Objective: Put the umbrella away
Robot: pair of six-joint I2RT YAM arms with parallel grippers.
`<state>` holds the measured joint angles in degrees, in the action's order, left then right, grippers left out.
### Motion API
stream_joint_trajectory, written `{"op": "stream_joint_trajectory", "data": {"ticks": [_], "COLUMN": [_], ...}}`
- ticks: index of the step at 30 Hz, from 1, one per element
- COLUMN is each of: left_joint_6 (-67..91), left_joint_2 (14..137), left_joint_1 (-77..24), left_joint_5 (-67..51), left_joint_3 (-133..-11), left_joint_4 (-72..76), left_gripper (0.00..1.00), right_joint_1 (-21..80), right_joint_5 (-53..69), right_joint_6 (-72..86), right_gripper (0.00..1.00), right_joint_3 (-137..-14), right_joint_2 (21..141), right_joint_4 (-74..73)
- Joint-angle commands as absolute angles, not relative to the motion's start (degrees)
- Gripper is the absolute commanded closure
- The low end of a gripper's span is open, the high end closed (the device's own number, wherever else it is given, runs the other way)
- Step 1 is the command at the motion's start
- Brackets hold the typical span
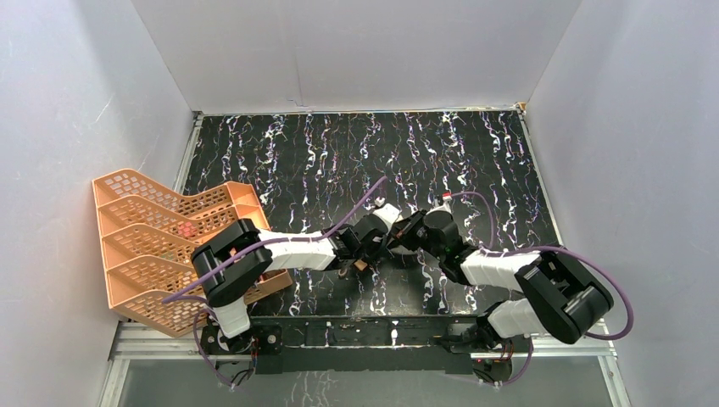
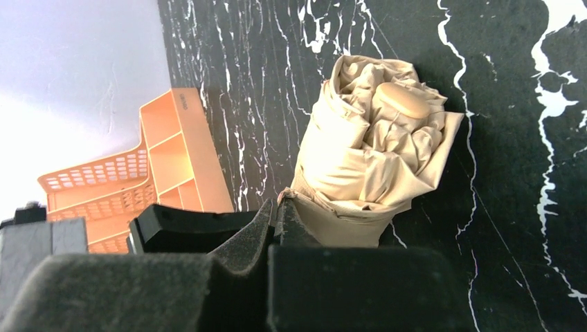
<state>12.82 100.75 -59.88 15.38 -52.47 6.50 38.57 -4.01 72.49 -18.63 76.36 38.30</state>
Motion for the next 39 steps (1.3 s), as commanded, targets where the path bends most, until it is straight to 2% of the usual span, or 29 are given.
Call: {"op": "stream_joint_trajectory", "data": {"ticks": [1, 11, 16, 20, 30, 34, 39], "left_joint_6": [12.0, 12.3, 12.2, 12.0, 9.6, 3.8, -7.7], "left_joint_2": [104.6, 102.1, 102.0, 101.9, 99.4, 96.4, 96.3], "left_joint_1": [-63.3, -64.6, -64.8, -64.8, -64.8, -64.8, -63.9], "left_joint_5": [8.7, 8.4, 8.5, 8.7, 10.9, 8.2, 3.1], "left_joint_3": [-47.4, -44.5, -44.7, -44.7, -44.5, -44.3, -46.7], "left_joint_4": [-4.5, -3.6, -3.6, -3.6, -3.2, -0.9, -1.1], "left_gripper": [1.0, 1.0, 1.0, 1.0, 1.0, 1.0, 1.0], "right_joint_1": [37.3, 35.4, 35.3, 35.2, 32.7, 29.9, 25.9], "right_joint_5": [-4.5, 1.1, 6.4, 5.8, -10.6, -16.2, -17.1], "right_joint_6": [73.6, 71.3, 70.7, 70.2, 63.0, 58.3, 54.1], "right_gripper": [1.0, 0.99, 0.75, 0.72, 0.71, 0.65, 0.62], "right_joint_3": [-26.1, -29.5, -31.0, -31.2, -32.7, -34.3, -32.4], "right_joint_2": [78.0, 88.6, 95.1, 96.3, 86.6, 82.1, 74.1], "right_joint_4": [42.2, 28.1, 27.4, 26.0, 6.6, -3.0, -6.4]}}
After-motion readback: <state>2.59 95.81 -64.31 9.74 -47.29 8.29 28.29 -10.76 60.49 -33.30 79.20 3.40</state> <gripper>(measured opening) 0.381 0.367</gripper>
